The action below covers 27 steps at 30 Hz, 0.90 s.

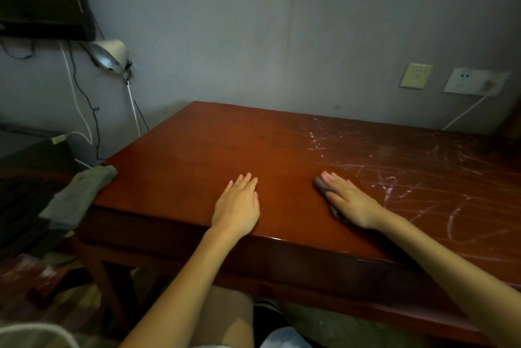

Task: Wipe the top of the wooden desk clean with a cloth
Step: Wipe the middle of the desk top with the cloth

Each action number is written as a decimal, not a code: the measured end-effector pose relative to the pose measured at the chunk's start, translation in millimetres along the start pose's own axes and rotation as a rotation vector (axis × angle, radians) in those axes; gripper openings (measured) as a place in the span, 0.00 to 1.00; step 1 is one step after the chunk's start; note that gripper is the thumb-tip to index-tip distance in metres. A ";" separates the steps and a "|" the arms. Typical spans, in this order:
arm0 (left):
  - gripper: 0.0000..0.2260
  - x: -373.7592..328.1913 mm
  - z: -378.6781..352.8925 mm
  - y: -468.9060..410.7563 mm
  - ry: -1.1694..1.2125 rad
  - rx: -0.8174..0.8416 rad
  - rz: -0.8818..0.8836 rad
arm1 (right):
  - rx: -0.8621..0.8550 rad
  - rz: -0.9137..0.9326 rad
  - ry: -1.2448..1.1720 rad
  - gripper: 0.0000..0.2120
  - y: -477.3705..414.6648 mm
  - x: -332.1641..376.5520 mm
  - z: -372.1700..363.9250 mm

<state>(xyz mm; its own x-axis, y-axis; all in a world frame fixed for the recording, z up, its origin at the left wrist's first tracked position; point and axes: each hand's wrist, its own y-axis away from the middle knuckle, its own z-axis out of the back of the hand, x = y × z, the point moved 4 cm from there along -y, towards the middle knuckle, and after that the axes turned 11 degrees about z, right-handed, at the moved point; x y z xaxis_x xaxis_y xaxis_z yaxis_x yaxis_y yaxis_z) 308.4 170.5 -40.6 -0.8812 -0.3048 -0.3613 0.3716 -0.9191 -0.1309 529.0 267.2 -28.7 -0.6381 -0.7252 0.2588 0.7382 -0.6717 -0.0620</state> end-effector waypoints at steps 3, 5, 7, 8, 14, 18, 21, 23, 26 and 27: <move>0.21 -0.1 0.4 -0.1 0.008 -0.009 0.001 | -0.022 -0.108 0.063 0.25 -41.4 -15.4 3.9; 0.21 -0.4 1.1 0.2 0.014 -0.012 -0.001 | -0.024 -0.154 0.091 0.26 -70.6 -13.0 2.8; 0.21 -0.1 1.8 0.2 0.017 -0.016 -0.003 | -0.020 -0.168 0.113 0.26 -94.9 -0.6 -0.9; 0.21 -0.1 2.2 0.5 0.015 -0.017 -0.003 | -0.018 -0.160 0.120 0.27 -104.1 8.4 -3.9; 0.22 -0.1 2.4 0.4 -0.008 -0.007 -0.009 | 0.030 0.105 0.106 0.26 -81.0 75.1 -24.0; 0.22 0.0 3.0 1.0 -0.010 0.009 -0.005 | 0.014 0.213 0.093 0.25 -13.6 67.6 -17.9; 0.21 0.5 3.0 1.1 0.007 0.011 -0.003 | -0.008 0.094 0.084 0.25 6.0 24.5 -3.8; 0.22 0.1 2.8 1.6 0.002 0.008 -0.010 | -0.011 -0.031 0.085 0.25 -2.8 -6.8 3.5; 0.22 -0.2 2.1 1.5 0.014 -0.002 0.000 | -0.036 -0.157 0.113 0.25 -39.5 -34.0 9.1; 0.21 -0.2 2.2 1.3 0.020 -0.008 0.003 | -0.038 -0.173 0.123 0.26 -55.6 -36.3 9.0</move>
<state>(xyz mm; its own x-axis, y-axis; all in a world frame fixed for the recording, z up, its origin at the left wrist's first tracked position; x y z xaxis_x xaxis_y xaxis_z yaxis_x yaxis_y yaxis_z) 308.4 168.7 -38.7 -0.8741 -0.3028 -0.3799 0.3770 -0.9160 -0.1373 513.1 332.3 -26.0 -0.7783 -0.6098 0.1495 0.6079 -0.7915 -0.0633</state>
